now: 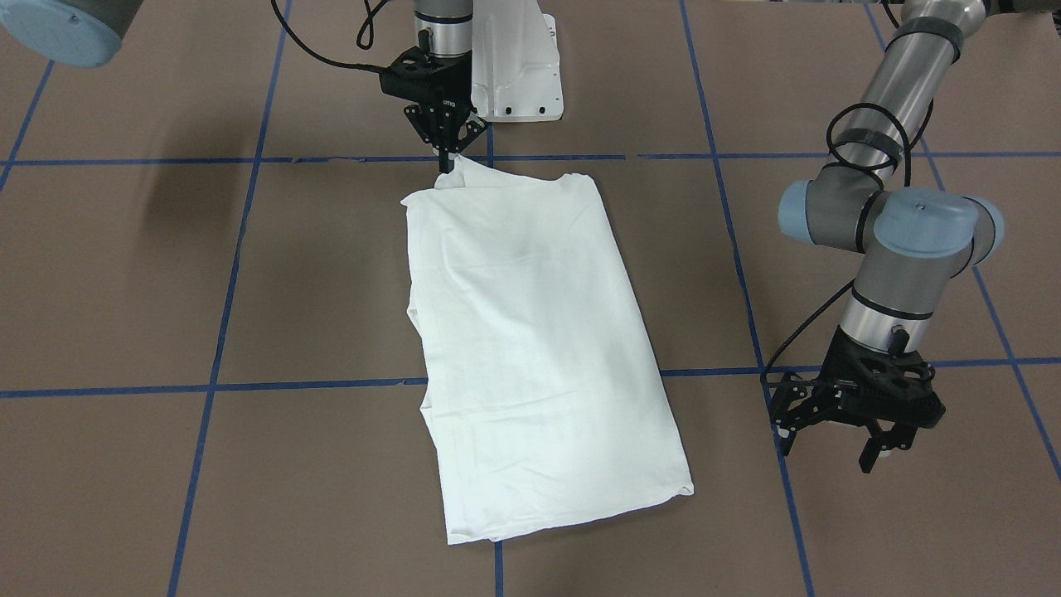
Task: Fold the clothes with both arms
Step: 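Bring both grippers back beside the folded shirt's sides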
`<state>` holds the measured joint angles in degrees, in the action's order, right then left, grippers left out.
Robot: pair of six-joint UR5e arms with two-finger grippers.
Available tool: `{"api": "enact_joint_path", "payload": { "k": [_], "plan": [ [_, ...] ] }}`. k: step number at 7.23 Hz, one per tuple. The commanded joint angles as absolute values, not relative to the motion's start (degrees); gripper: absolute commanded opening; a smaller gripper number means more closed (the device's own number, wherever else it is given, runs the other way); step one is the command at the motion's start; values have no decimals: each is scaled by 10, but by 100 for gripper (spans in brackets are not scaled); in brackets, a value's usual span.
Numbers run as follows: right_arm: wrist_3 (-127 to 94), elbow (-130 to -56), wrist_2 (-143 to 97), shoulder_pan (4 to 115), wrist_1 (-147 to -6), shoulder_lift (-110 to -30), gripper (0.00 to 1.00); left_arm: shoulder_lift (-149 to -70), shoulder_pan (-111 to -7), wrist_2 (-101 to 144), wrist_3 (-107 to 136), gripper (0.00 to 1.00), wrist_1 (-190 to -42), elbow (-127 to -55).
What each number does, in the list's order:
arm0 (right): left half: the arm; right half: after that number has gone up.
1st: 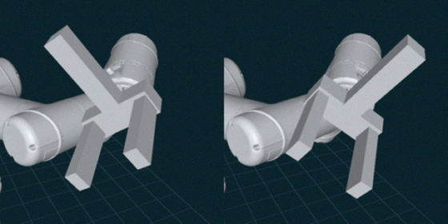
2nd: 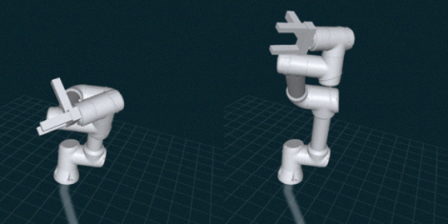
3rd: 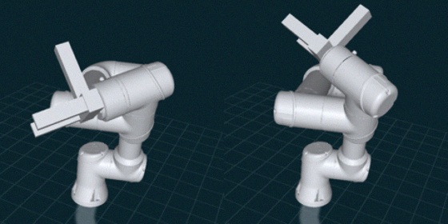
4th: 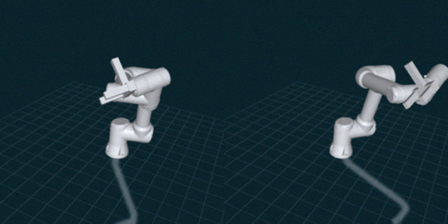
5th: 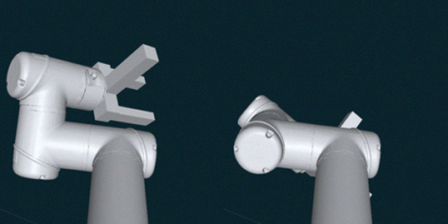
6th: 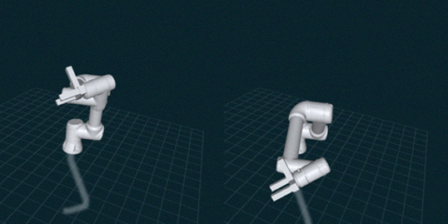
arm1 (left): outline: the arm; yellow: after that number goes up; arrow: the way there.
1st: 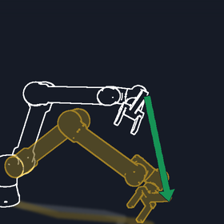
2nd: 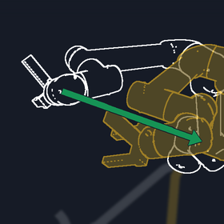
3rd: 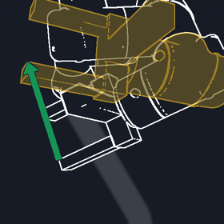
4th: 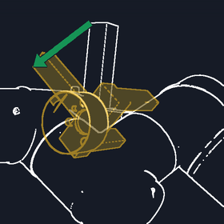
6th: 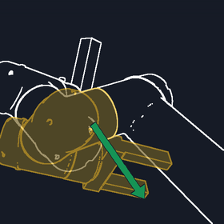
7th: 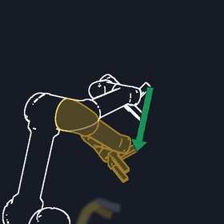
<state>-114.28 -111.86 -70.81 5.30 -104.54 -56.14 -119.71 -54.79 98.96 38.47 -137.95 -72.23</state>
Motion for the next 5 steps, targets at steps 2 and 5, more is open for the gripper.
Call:
{"api": "enact_joint_path", "payload": {
  "k": [2, 5],
  "plan": [
    [-1095, -1120, -705, 68, -1053, -561, 100, -1198, -544, 991, 385, 100, -1379, -724],
    [-998, -1150, -760, 147, -1030, -563, 100, -1188, -541, 1062, 410, 100, -1371, -777]
  ]
}}
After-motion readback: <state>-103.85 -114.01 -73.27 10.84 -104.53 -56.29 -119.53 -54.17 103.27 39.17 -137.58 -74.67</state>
